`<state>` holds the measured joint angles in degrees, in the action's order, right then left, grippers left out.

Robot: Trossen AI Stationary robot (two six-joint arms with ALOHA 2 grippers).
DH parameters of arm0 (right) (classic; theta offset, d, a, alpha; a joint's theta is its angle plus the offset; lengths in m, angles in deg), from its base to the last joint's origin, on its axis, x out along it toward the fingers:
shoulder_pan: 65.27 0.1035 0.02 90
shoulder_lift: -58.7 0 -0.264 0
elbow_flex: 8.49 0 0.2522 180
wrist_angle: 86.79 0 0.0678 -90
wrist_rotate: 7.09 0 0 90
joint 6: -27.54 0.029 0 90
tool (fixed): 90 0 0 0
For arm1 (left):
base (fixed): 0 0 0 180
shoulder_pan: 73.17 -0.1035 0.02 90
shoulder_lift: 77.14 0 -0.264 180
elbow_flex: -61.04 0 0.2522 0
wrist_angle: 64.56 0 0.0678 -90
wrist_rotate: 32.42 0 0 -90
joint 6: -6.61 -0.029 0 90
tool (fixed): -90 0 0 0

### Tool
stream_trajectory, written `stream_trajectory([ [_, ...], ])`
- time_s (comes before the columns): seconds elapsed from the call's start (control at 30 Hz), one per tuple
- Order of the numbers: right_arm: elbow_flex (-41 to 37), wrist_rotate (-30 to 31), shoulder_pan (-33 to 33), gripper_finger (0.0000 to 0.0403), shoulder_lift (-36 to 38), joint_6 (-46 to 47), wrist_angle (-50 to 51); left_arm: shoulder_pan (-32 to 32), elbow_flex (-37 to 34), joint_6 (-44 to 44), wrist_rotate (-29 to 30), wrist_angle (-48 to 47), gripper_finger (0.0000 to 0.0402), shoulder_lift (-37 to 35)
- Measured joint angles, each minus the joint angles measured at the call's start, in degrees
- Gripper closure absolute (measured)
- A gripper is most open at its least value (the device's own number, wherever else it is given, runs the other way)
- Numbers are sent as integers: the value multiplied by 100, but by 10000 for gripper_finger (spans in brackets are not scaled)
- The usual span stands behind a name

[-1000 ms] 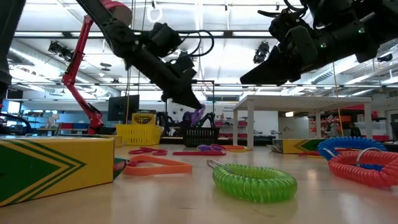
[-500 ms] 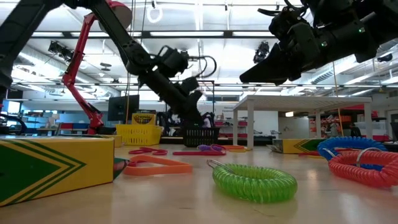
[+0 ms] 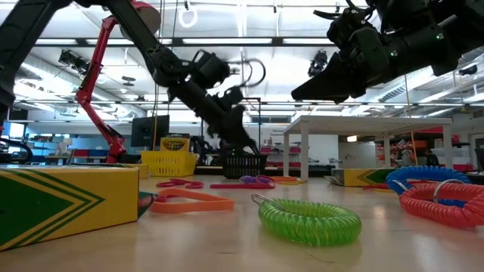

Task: Pick & Place Office Desk Supplies
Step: Put the red rubber band into the red bin

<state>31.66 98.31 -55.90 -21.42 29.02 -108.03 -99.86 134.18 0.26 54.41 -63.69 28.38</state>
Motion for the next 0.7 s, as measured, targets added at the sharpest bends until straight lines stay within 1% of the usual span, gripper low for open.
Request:
stream_trajectory([
  [0.07, 0, 4, -2, 398, 0, 2, 0, 142, 0, -188, -218, 23, 275, -159],
  [0.13, 0, 3, -1, 400, 0, 3, 2, 339, -27, -303, -288, 62, 282, -320],
  [0.2, 0, 1, -1, 399, 0, 3, 9, 532, -156, -359, -294, 115, 296, -475],
  [0.27, 0, 0, 2, 399, 0, 13, 55, 733, -403, -238, -328, 437, 313, -563],
  [0.37, 0, -48, 0, 400, 0, 87, 177, 1075, -1008, 174, -414, 1479, 336, -605],
  [0.57, 4, -11, 0, 401, 0, 192, 491, 1857, -2441, 599, -463, 4396, 354, -619],
  [0.63, 76, 0, 0, 401, 0, 342, 822, 2061, -2782, 670, -459, 5083, 355, -620],
  [0.7, 252, 18, 2, 401, 0, 564, 1443, 2222, -3042, 731, -456, 5500, 356, -621],
])
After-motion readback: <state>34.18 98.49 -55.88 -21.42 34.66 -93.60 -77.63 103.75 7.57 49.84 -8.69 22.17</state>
